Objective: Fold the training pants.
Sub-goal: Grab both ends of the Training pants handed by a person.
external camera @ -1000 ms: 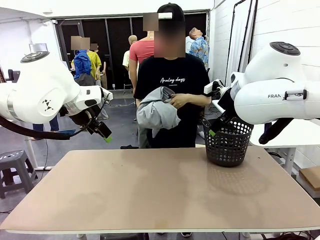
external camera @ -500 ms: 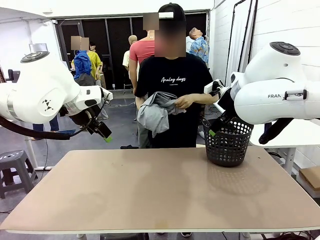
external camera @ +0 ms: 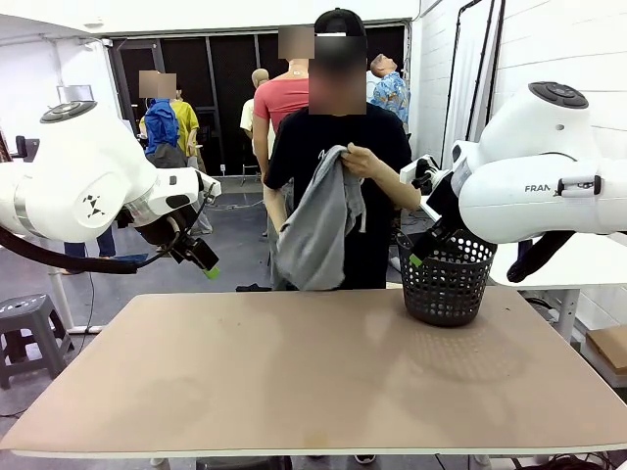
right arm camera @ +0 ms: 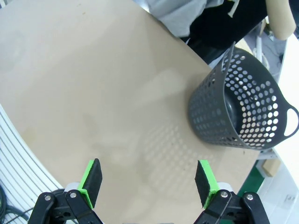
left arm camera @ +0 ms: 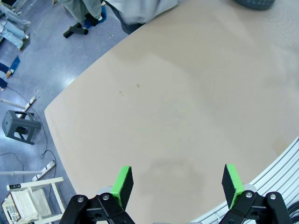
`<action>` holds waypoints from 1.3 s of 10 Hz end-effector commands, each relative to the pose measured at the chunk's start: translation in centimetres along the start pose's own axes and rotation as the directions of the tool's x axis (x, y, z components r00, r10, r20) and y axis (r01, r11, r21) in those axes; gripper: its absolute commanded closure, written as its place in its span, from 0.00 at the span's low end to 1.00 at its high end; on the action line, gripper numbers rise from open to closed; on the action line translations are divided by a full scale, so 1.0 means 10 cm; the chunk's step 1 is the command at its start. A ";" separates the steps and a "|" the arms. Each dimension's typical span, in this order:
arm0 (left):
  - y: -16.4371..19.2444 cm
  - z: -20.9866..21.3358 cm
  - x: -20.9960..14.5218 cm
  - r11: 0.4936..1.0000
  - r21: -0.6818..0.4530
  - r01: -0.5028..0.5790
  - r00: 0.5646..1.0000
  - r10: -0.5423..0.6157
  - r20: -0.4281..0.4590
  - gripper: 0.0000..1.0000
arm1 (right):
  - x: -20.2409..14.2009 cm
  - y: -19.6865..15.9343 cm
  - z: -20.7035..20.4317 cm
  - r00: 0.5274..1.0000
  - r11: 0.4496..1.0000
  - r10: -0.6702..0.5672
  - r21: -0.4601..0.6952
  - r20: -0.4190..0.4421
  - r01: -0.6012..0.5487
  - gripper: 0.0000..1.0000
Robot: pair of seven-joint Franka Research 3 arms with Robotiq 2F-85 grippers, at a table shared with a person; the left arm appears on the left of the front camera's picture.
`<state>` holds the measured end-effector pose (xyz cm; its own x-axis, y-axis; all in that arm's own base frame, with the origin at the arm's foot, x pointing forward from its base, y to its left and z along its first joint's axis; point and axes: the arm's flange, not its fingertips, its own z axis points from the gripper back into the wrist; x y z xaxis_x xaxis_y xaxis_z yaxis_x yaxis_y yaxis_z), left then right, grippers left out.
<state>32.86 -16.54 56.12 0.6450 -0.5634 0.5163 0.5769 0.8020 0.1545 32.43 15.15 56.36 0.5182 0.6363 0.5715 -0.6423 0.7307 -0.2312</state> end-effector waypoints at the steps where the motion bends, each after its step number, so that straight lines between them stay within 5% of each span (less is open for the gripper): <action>1: 0.01 -0.01 0.00 1.000 -0.002 -0.002 1.000 0.002 0.000 0.00 | 0.00 0.01 -0.02 1.000 1.000 0.001 0.015 0.001 -0.001 0.00; 13: 0.01 -0.01 0.00 1.000 -0.002 -0.002 1.000 0.002 0.000 0.00 | 0.00 0.01 -0.02 1.000 1.000 0.001 0.015 0.001 -0.001 0.00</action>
<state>32.86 -16.54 56.12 0.6450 -0.5634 0.5163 0.5769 0.8020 0.1545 32.43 15.15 56.36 0.5182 0.6363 0.5715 -0.6423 0.7307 -0.2312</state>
